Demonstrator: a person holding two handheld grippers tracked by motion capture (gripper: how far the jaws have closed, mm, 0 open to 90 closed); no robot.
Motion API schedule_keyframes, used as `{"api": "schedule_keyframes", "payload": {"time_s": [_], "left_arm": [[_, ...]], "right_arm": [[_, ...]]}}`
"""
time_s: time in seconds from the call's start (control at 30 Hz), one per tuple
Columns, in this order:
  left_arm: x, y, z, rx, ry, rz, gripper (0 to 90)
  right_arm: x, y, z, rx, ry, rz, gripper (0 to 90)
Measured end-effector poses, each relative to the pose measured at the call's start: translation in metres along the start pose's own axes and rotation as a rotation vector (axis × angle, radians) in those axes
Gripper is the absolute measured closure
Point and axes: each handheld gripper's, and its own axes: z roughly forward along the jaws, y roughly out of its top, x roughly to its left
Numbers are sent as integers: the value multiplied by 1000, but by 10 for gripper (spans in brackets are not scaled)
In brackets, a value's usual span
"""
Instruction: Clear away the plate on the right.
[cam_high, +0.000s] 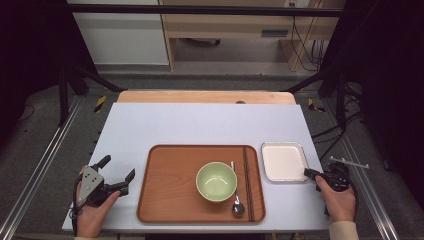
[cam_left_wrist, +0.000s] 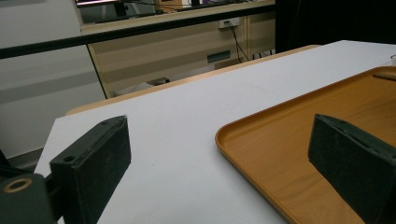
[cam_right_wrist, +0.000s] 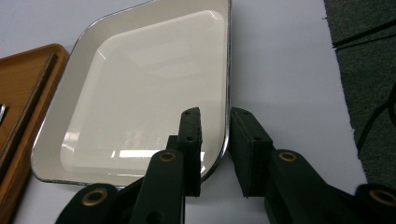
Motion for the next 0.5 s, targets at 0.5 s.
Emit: {"api": "schedule_keyframes", "payload": {"time_s": [0.5], "left_arm": [[0,0,0,7,2,3,58]], "right_arm": [[3,1,3,12,-40,31,808]]}}
